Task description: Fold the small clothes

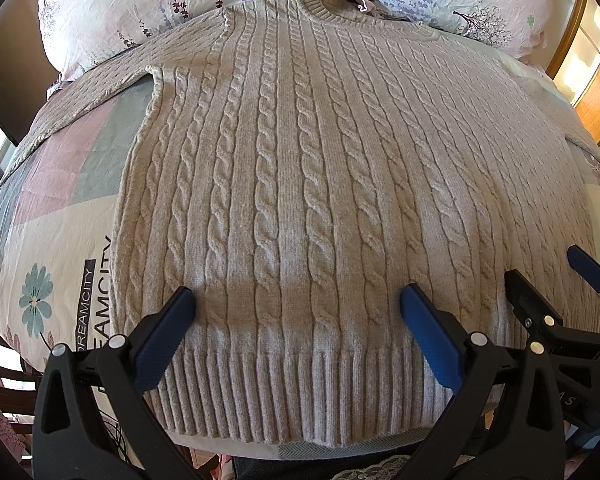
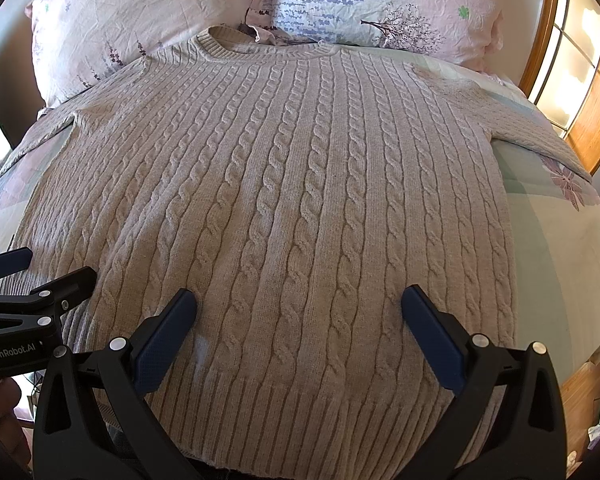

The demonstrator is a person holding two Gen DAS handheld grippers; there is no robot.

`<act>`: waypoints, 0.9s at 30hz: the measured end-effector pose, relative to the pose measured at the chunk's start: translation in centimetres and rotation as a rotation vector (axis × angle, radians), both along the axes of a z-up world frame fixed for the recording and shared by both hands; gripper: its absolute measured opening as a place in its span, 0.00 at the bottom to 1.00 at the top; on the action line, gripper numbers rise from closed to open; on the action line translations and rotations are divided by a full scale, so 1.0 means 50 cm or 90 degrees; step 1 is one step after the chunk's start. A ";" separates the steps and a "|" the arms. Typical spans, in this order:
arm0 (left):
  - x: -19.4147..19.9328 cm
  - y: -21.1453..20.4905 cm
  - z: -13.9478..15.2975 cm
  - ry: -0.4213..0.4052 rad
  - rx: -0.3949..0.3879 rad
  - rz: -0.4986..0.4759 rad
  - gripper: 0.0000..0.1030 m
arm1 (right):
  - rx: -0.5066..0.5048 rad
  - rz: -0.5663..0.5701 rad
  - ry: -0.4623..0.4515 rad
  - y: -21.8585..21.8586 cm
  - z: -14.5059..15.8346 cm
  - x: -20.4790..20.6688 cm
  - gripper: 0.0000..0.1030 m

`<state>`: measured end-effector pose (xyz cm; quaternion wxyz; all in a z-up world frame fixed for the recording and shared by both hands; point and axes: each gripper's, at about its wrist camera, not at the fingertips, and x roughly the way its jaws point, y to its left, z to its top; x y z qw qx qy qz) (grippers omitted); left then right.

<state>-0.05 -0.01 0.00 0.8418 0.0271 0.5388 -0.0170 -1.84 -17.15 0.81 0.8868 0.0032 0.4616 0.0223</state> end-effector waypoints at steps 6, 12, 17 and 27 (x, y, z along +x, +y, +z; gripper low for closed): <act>0.000 0.000 0.000 0.000 0.000 0.000 0.98 | 0.000 0.000 0.000 0.000 0.000 0.000 0.99; 0.002 -0.001 0.006 -0.001 0.000 0.000 0.98 | 0.000 0.000 0.000 0.000 0.000 0.000 0.99; 0.002 -0.001 0.006 -0.001 0.000 0.000 0.98 | 0.000 0.000 0.001 0.001 -0.001 0.000 0.99; 0.001 -0.001 0.006 -0.002 0.000 0.000 0.98 | 0.000 0.000 0.001 0.001 -0.002 0.001 0.99</act>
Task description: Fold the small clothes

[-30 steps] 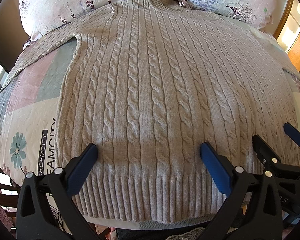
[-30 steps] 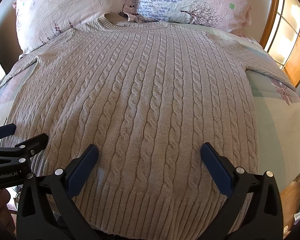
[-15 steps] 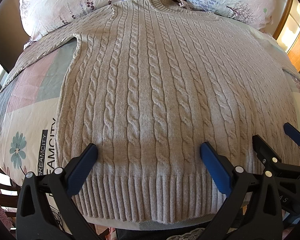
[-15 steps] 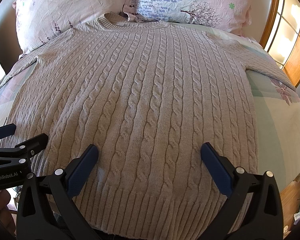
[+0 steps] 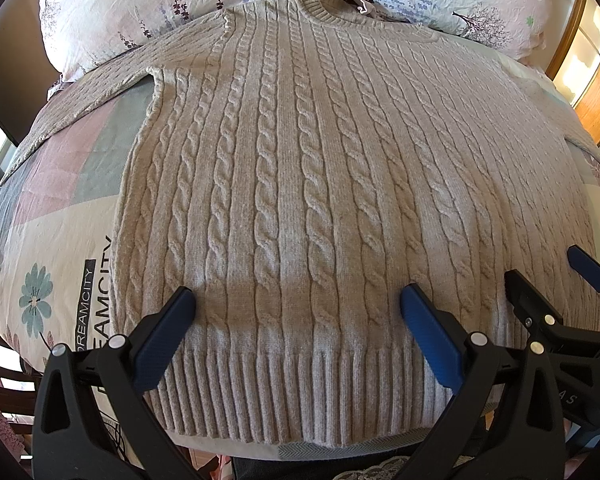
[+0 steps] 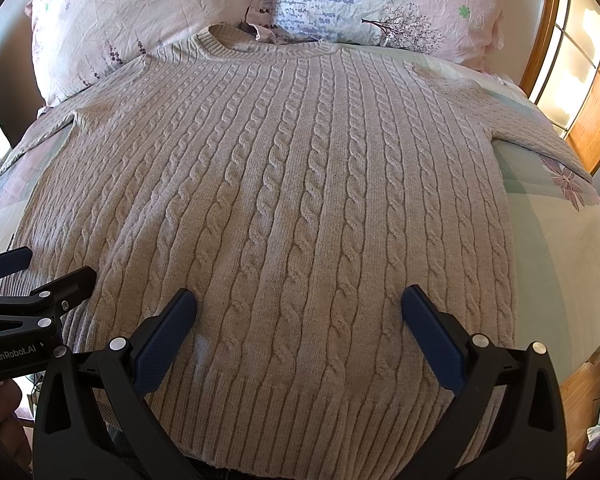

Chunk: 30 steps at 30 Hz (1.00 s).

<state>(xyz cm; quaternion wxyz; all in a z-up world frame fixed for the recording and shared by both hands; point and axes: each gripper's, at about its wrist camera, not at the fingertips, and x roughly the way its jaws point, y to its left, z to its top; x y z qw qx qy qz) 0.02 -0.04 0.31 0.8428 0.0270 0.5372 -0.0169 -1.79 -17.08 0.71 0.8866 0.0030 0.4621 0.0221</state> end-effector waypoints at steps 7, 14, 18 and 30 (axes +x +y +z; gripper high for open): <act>0.002 -0.002 0.004 -0.002 0.000 -0.001 0.98 | 0.000 0.001 0.000 0.001 -0.001 0.000 0.99; 0.000 -0.001 0.003 -0.003 0.001 -0.001 0.98 | 0.000 0.004 -0.008 -0.001 0.005 -0.001 0.99; -0.002 -0.001 0.002 -0.004 0.001 -0.001 0.98 | -0.001 0.005 -0.007 -0.001 0.004 -0.002 0.99; 0.007 0.008 0.015 -0.032 0.000 -0.047 0.98 | 0.116 0.022 -0.078 -0.120 0.065 0.011 0.99</act>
